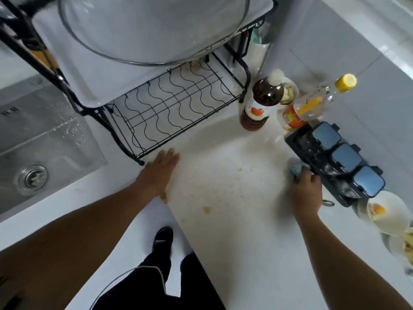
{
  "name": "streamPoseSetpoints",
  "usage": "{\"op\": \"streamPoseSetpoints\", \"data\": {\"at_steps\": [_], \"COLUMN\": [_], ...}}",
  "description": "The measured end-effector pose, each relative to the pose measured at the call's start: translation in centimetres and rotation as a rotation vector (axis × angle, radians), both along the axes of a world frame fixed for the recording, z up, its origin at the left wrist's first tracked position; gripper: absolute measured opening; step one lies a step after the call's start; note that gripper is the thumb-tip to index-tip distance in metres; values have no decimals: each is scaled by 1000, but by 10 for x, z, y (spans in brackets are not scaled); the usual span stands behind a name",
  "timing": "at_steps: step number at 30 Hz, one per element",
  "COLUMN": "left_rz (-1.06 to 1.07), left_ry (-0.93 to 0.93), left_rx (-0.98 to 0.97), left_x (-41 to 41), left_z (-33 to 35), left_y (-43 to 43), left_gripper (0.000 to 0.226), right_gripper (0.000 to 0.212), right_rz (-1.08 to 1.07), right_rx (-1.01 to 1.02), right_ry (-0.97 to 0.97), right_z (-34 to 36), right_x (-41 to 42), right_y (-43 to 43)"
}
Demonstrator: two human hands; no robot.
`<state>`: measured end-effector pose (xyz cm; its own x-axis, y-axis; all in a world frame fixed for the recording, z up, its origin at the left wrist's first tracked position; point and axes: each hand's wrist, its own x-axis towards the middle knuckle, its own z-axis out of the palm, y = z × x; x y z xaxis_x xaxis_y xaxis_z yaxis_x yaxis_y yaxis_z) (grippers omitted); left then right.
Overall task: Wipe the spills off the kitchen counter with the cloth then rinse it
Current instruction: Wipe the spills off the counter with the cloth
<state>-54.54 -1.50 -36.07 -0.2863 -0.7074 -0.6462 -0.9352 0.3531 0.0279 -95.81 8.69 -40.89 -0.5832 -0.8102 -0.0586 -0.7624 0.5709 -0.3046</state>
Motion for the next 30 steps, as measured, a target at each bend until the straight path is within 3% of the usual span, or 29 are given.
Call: {"op": "streamPoseSetpoints", "data": {"at_steps": [4, 6, 9, 11, 16, 18, 21, 22, 27, 29, 30], "left_rz": [-4, 11, 15, 10, -5, 1, -5, -6, -17, -26, -31], "left_ry": [4, 18, 25, 31, 26, 33, 43, 50, 61, 53, 52], "left_rx": [2, -1, -4, -6, -4, -2, -15, -23, -27, -44, -47], "left_x": [1, 1, 3, 5, 4, 4, 5, 5, 7, 8, 8], "left_z": [4, 5, 2, -1, 0, 1, -1, -2, -4, -4, -4], "left_y": [2, 2, 1, 1, 1, 1, 1, 1, 2, 3, 3], "left_gripper": [152, 153, 154, 154, 153, 153, 152, 152, 151, 151, 151], "right_gripper": [47, 49, 45, 43, 47, 45, 43, 44, 50, 45, 43], "right_rz": [446, 552, 128, 8, 476, 430, 31, -11, 510, 446, 290], "right_rx": [13, 11, 12, -5, 16, 44, 57, 41, 19, 49, 55], "right_ry": [30, 66, 10, -10, 49, 57, -25, -23, 66, 34, -5], "right_z": [-3, -4, -4, -2, 1, 3, 5, 6, 2, 6, 6], "right_x": [20, 3, -7, 12, 41, 32, 37, 46, 78, 72, 71], "right_y": [23, 23, 8, 7, 37, 32, 29, 30, 55, 52, 49]}}
